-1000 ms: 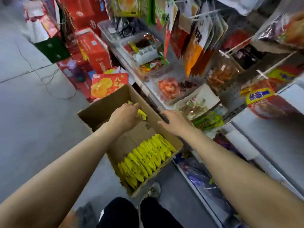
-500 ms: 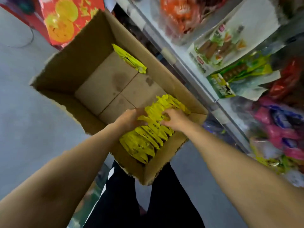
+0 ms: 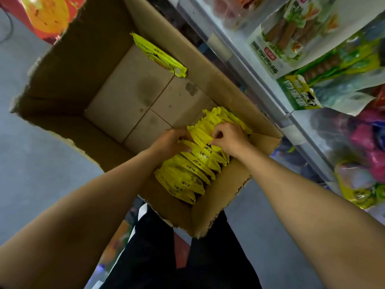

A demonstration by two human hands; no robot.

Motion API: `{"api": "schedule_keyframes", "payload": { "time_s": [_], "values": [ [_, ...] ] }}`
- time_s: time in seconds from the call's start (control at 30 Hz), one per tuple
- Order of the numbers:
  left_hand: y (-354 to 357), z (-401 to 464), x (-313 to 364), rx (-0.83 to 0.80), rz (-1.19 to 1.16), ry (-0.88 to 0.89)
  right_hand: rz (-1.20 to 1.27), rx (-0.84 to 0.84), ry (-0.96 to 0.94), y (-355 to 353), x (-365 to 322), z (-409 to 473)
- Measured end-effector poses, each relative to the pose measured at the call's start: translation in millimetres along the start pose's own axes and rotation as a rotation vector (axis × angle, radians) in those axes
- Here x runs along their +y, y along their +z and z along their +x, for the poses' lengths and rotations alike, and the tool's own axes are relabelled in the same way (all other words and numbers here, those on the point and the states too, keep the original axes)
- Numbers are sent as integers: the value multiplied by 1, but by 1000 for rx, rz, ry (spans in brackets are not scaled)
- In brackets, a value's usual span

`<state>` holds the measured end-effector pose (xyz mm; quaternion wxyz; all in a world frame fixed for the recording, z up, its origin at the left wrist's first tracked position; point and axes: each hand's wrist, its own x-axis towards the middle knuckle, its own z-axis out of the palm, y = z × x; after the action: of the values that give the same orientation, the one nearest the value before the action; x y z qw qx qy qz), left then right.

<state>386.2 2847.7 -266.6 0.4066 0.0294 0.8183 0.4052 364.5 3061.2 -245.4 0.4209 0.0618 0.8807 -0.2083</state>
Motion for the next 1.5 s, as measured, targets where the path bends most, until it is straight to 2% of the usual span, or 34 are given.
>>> {"api": "schedule_keyframes", "payload": {
  "time_s": [0.27,0.43,0.7,0.83,0.93,1.1,1.2,1.33,1.5],
  "values": [
    [6,2,-2,36,-44,-68,61,-15,-36,-8,-1,-1],
    [-18,-12,9,41,-33,-57,106,-57,-117,-24,-9,-10],
    [-61,-53,31,101,-50,2,385,6,-173,-50,-35,-47],
    [-74,-78,41,186,-115,-13,490,112,-153,-66,-51,-78],
    [-82,-94,48,213,-153,-42,514,214,-207,-72,-58,-105],
    [-94,-118,67,315,-221,-44,473,420,-301,-79,-60,-148],
    [-97,-133,89,381,-212,15,423,551,-282,-87,-54,-178],
    [-97,-153,125,343,-284,141,481,710,-208,-102,-40,-216],
    [-75,-182,186,231,-324,198,579,826,-168,-123,-13,-286]
  ]
}}
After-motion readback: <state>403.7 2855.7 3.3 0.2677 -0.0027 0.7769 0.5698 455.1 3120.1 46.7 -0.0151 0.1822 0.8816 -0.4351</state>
